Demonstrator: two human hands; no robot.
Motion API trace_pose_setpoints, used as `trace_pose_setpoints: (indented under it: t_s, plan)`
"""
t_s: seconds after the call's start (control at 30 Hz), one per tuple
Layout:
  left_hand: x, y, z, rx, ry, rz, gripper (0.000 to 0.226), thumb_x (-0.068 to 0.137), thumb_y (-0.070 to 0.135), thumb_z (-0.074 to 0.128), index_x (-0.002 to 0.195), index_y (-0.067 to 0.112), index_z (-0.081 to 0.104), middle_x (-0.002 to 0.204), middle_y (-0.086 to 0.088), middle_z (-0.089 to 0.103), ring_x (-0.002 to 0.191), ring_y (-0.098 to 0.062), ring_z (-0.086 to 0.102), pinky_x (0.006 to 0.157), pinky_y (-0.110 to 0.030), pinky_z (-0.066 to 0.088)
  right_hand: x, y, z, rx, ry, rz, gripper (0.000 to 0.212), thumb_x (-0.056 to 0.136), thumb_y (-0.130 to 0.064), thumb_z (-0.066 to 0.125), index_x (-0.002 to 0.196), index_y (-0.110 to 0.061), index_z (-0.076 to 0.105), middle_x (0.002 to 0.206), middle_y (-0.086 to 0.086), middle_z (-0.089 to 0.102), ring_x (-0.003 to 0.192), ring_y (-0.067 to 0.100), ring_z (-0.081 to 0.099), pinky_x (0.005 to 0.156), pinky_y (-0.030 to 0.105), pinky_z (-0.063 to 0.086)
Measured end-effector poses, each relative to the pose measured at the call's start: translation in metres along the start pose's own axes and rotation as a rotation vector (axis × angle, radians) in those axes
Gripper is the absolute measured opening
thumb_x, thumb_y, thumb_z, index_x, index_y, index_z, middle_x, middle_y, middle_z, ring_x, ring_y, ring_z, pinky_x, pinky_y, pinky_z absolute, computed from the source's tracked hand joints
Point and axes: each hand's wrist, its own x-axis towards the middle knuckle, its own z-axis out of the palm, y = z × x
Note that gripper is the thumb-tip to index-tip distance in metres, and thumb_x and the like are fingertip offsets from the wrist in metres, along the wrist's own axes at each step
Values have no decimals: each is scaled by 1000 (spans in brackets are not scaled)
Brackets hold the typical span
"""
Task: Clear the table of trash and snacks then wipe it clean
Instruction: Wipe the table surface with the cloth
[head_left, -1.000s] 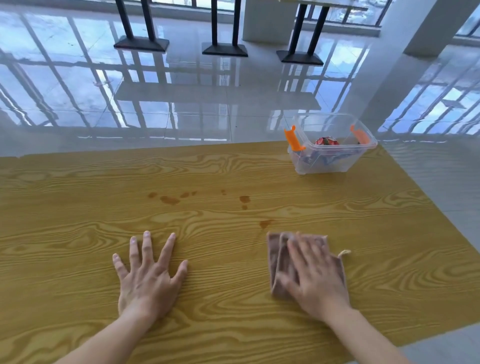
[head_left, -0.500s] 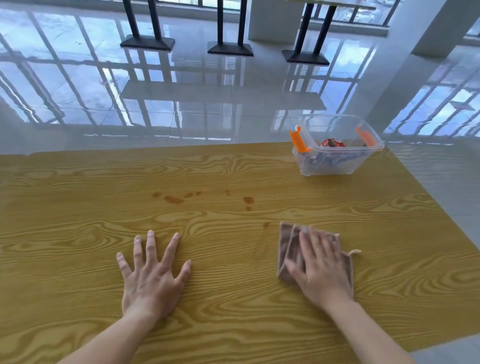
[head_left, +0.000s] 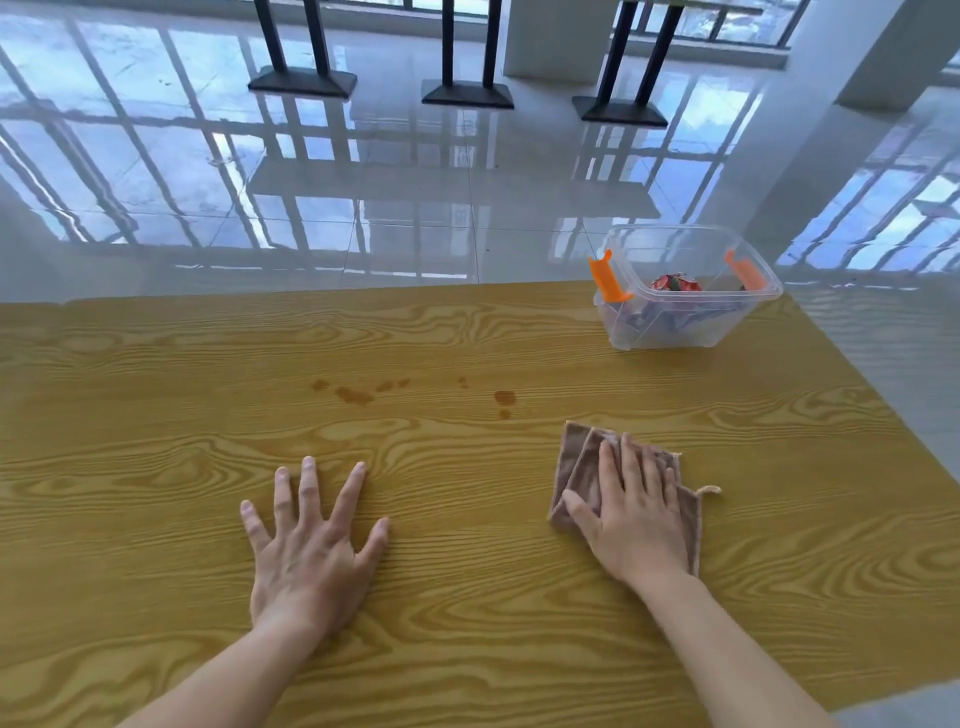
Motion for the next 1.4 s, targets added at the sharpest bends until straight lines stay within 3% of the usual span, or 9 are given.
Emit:
trace_pose_setpoints:
  t_s: [0.1,0.2,0.33,0.57,0.8,1.07,1.2,1.3,1.4]
  plan:
    - [0,1,-2,0,-6,0,76,79,83,-3,148,52,-12,165,-7,-8,149,-30,-16,116,-62,-8,39,-37,-11,91,-52,183,95,84,-84,1,157,-25,-16,164,10,-26,149,35,-25,120,59,-9]
    - [-2,0,-4,4,-17,5,77,80,82,-3,149,51,-11,165,-8,-9,149,-30,-17,116,-63,-8,-3,-75,9,28,-51,-151,85,86,-85,3,155,-38,-17,162,8,-29,147,38,-30,118,62,-12]
    - [-2,1,-3,-6,0,2,77,80,83,-2,150,51,-8,165,-9,-6,149,-31,-14,116,-63,-7,-73,-53,32,-53,18,-508,86,89,-83,27,159,-34,14,169,3,6,154,31,5,119,53,3]
    - [-2,1,0,0,23,-1,75,81,82,-1,150,52,-7,165,-7,-4,149,-29,-14,117,-61,-8,65,-50,-15,102,-56,127,89,89,-79,8,159,-26,-10,165,5,-23,150,31,-24,121,56,-9]
    - [-3,1,0,12,17,0,75,81,82,-1,149,51,-10,165,-8,-5,149,-30,-15,116,-62,-7,-51,-55,30,10,51,-404,90,92,-78,21,160,-20,9,168,7,-5,154,30,-6,120,53,4]
    - [-3,3,0,0,26,-1,75,83,81,4,150,51,-4,165,-8,-3,150,-29,-14,117,-61,-9,95,-77,-15,86,-57,38,89,86,-83,8,158,-32,-9,165,10,-23,149,35,-25,119,59,-11]
    - [-3,1,-1,-3,14,8,74,83,81,3,150,51,-7,165,-7,-6,149,-28,-18,116,-62,-9,37,-77,7,33,-12,-199,83,89,-80,6,158,-35,-9,164,7,-25,149,31,-28,120,57,-10]
    - [-5,4,-2,-12,20,7,75,83,81,4,151,50,-4,165,-9,-4,150,-30,-15,116,-62,-9,-43,-46,33,-3,71,-425,86,90,-80,22,160,-30,10,169,6,-2,155,31,-3,119,54,6]
    - [-4,4,-3,-11,13,13,74,84,80,7,151,49,-1,165,-10,-1,150,-31,-13,116,-62,-9,-11,-22,22,-94,74,-377,88,90,-82,17,160,-30,2,168,3,-7,154,26,-11,122,49,-2]
